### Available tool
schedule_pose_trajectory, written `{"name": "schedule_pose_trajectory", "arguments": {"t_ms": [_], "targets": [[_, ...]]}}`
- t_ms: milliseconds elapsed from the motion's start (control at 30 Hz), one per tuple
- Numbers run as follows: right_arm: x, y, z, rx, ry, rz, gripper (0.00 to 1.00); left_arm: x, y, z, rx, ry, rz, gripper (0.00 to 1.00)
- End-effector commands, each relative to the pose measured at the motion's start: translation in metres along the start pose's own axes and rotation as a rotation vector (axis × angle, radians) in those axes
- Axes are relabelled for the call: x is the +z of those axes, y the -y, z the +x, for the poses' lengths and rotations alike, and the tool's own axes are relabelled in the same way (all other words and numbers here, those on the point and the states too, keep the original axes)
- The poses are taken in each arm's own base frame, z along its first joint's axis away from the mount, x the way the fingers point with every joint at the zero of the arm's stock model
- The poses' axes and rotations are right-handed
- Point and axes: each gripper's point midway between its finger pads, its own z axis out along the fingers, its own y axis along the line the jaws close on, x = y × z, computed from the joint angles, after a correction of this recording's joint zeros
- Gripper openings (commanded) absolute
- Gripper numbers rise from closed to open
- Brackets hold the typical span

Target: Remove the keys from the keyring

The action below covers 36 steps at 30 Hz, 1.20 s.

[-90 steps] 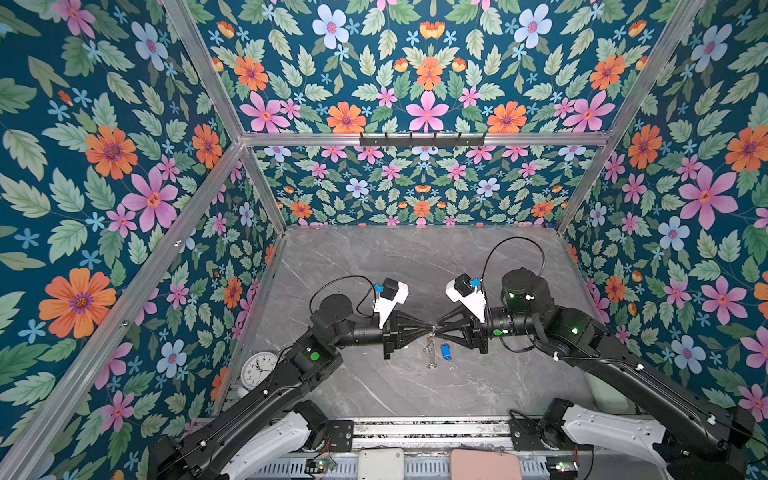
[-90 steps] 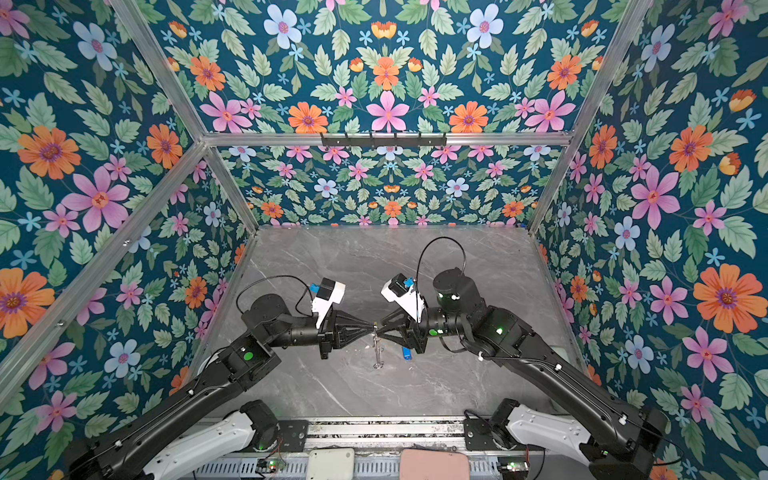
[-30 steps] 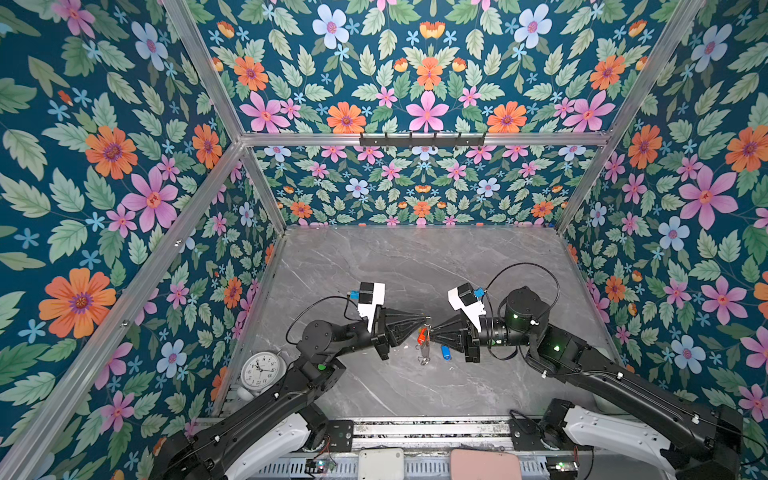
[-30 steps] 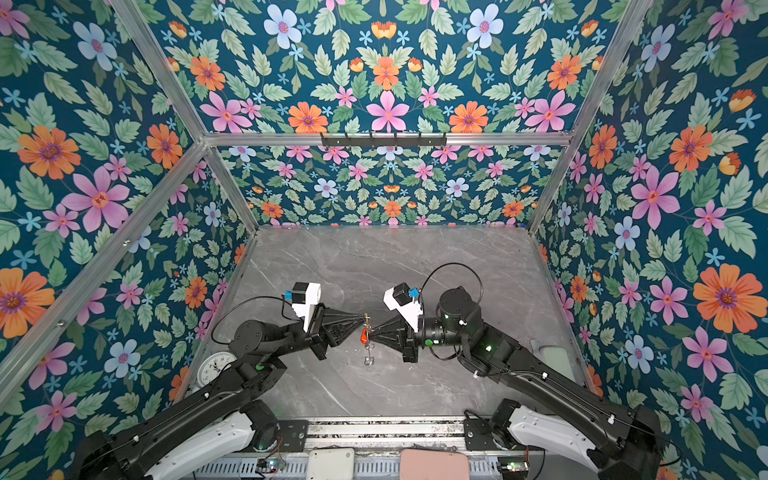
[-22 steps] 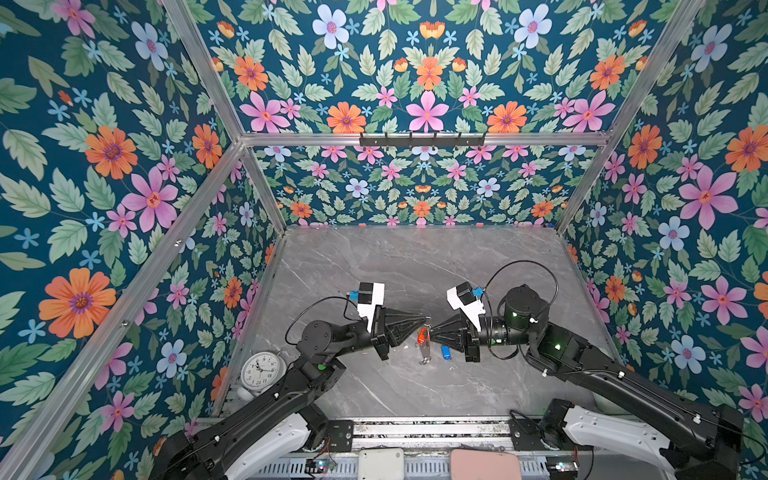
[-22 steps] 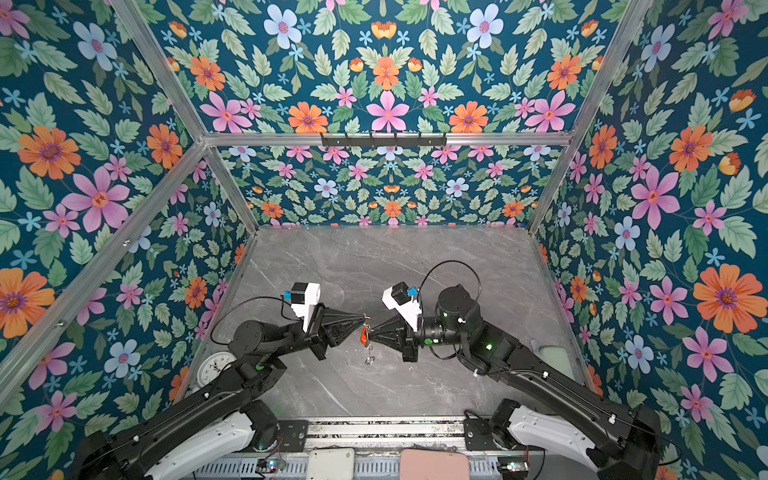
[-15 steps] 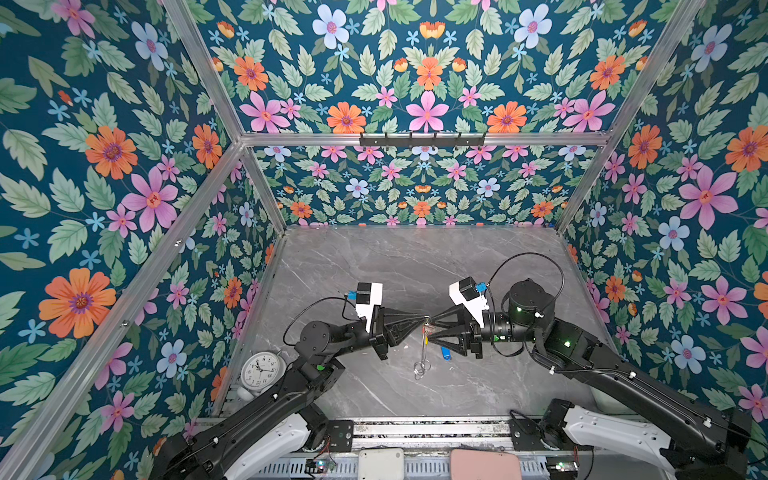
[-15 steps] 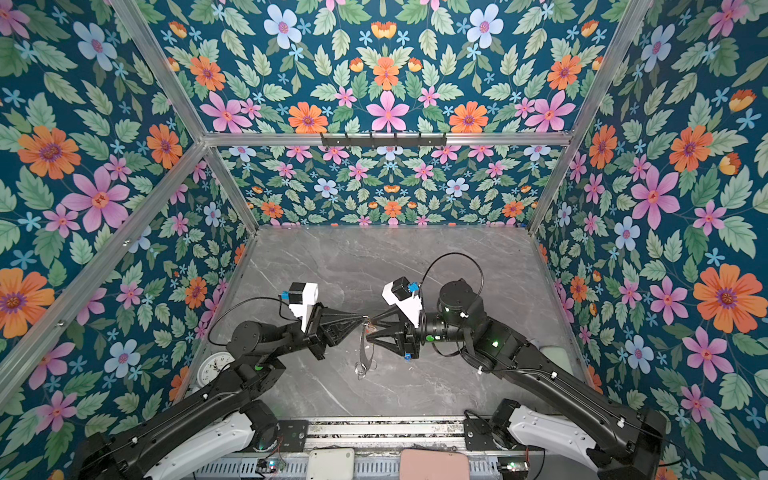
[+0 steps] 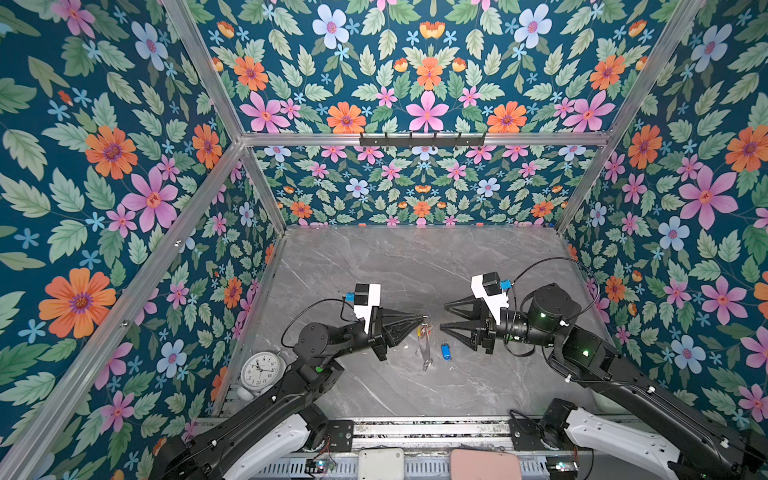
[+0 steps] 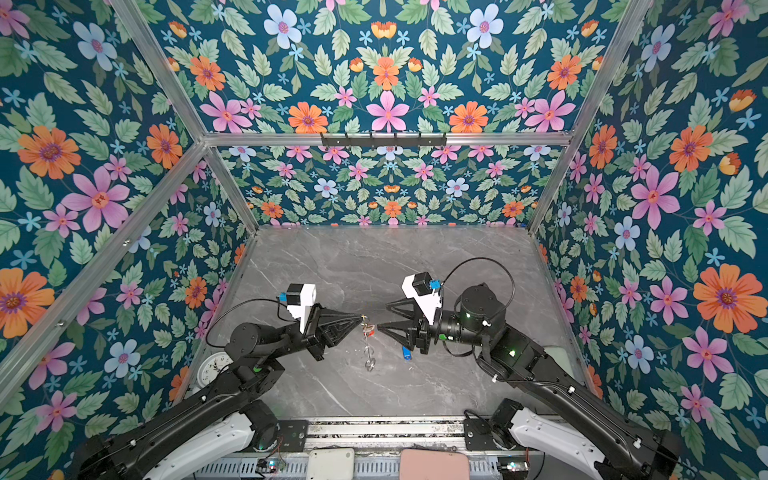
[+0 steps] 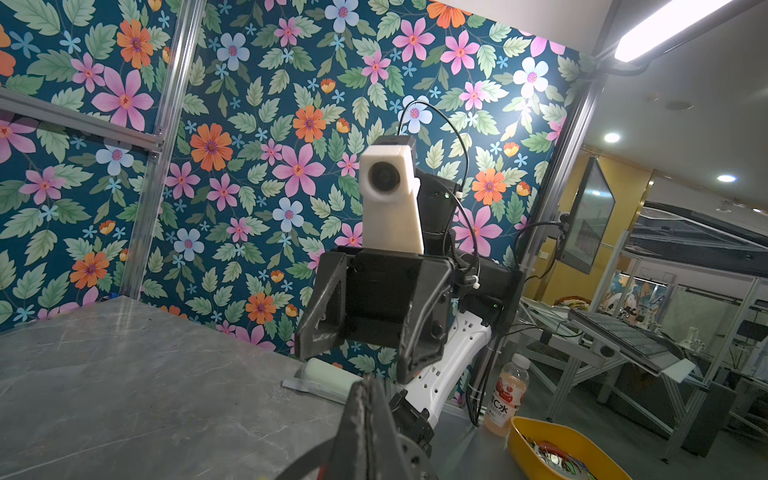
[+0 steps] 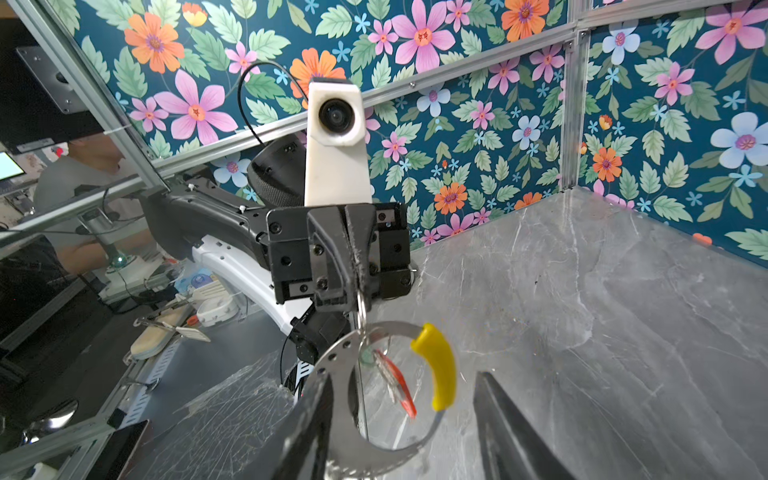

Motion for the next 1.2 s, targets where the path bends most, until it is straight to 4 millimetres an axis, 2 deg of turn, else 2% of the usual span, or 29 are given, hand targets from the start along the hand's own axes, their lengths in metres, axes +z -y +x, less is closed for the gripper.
{"name": "schedule_pose_trajectory", "arguments": {"t_ms": [0,200,500,900,1067,1167], "targets": [[0.005,-0.011,-0.010,0.023,0.022,-0.080,0.51,0.000,0.004,-0.007,0.030,0.026,0.012,0.00],[0.014,-0.015,-0.013,0.058,0.041,-0.143,0.40,0.000,0.002,-0.006,0.028,0.028,0.005,0.00],[0.021,-0.019,-0.006,0.093,0.016,-0.196,0.35,0.000,0.000,-0.005,0.030,0.027,-0.001,0.00],[0.025,-0.019,-0.003,0.112,0.001,-0.215,0.15,0.000,-0.001,-0.004,0.029,0.025,-0.006,0.00],[0.025,-0.019,-0.003,0.114,-0.003,-0.215,0.00,0.001,-0.003,-0.003,0.025,0.021,-0.008,0.00],[0.024,-0.018,-0.003,0.110,-0.009,-0.203,0.00,0.002,-0.003,-0.004,0.011,0.018,-0.010,0.00]]}}
